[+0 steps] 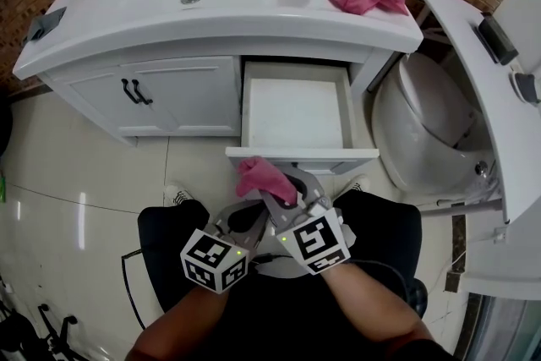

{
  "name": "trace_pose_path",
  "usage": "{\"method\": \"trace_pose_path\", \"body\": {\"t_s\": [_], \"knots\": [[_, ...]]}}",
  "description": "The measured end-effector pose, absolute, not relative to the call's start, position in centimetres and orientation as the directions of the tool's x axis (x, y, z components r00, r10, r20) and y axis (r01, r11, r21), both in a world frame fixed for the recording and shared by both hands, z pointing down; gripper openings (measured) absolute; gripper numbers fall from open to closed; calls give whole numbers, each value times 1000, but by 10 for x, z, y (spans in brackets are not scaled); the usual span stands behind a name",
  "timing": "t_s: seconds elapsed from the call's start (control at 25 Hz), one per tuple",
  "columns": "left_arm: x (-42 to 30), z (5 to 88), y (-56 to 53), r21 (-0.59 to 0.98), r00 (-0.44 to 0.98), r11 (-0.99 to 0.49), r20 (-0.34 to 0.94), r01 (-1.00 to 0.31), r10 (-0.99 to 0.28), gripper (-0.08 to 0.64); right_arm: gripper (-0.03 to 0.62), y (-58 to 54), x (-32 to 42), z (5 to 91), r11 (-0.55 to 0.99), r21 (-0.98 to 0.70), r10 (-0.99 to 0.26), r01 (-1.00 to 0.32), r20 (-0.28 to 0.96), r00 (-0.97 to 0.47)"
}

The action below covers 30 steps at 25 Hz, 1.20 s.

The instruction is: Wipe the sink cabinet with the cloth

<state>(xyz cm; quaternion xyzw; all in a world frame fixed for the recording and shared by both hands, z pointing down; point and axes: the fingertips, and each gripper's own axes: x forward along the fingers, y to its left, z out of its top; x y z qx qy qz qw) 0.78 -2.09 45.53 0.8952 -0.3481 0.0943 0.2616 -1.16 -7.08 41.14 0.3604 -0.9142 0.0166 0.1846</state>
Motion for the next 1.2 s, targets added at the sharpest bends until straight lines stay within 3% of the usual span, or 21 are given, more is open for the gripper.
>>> {"method": "trace_pose_path", "body": {"t_s": [0.48,1.2], "knots": [[6,453,-25,412,740,-615,341,-672,-580,5,95,-76,38,423,688,76,-680,-721,414,-605],[2,451,-27,407,729,-606,337,-683,-595,5,95,-82,190,423,465,42,-767,-884,519,-379]]}}
